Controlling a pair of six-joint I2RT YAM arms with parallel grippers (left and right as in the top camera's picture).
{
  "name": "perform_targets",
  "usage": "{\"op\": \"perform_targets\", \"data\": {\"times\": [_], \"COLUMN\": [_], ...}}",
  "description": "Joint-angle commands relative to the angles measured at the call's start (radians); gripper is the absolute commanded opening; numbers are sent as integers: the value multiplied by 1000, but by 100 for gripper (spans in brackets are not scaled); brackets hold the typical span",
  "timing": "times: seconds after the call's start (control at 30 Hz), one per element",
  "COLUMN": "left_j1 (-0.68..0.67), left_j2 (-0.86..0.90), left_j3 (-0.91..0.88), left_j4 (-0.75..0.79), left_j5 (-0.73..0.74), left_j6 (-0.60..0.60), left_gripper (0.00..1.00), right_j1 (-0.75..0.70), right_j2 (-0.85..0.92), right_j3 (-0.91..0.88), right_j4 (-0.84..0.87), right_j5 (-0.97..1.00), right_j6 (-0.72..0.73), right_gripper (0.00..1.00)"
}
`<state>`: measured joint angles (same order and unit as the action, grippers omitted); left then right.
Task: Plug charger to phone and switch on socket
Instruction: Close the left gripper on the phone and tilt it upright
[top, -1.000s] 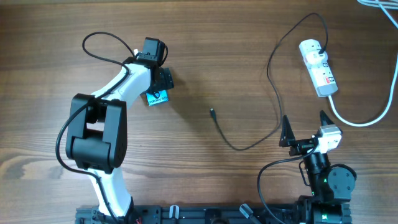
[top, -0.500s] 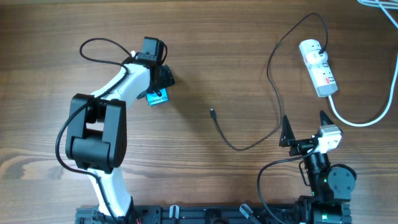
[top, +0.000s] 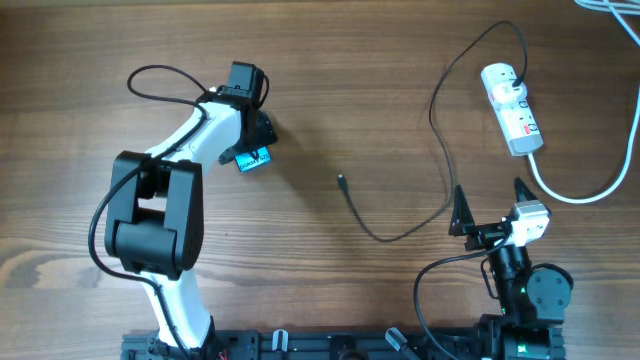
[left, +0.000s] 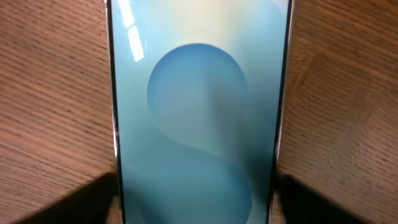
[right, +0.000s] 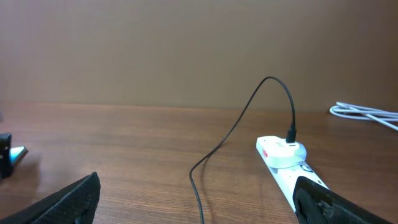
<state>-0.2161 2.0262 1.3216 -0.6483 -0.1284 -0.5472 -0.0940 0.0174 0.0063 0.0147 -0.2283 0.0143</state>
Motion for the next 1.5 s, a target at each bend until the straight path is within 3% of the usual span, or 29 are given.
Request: {"op": "perform_targets", "data": {"times": [0.0,0.17,0.33,0.6,0.97,1.3,1.4,1.43,1.47], "left_j1": [3,3,3,3,3,3,3,3,3], "left_j2": [18,18,18,18,18,18,18,18,18], "left_j3": [-22,-22,-22,-22,-22,-22,-22,-22,-22], "left_j4": [6,38,37,-77,-283,-426,-397,-379,-364], "left_j5": [34,32,31,35,163,165,165,165,165], "left_j6": [-6,-6,-7,-7,-7,-7,-7,-7,-7], "left_gripper": [100,100,80,68,58,65,86,97,100], "right_j1": [0,0,0,0,0,0,0,0,0], "right_j2": [-7,-7,-7,-7,-7,-7,-7,-7,-7], "right_j3": [-1,-1,-1,-1,-1,-1,-1,-1,-1], "right_j4": [3,3,3,3,3,3,3,3,3], "right_j5": [-9,-9,-9,-9,-9,-9,-9,-9,-9], "right_j6": [13,12,13,13,12,12,13,12,13], "right_gripper": [100,100,100,100,100,100,100,100,100]}}
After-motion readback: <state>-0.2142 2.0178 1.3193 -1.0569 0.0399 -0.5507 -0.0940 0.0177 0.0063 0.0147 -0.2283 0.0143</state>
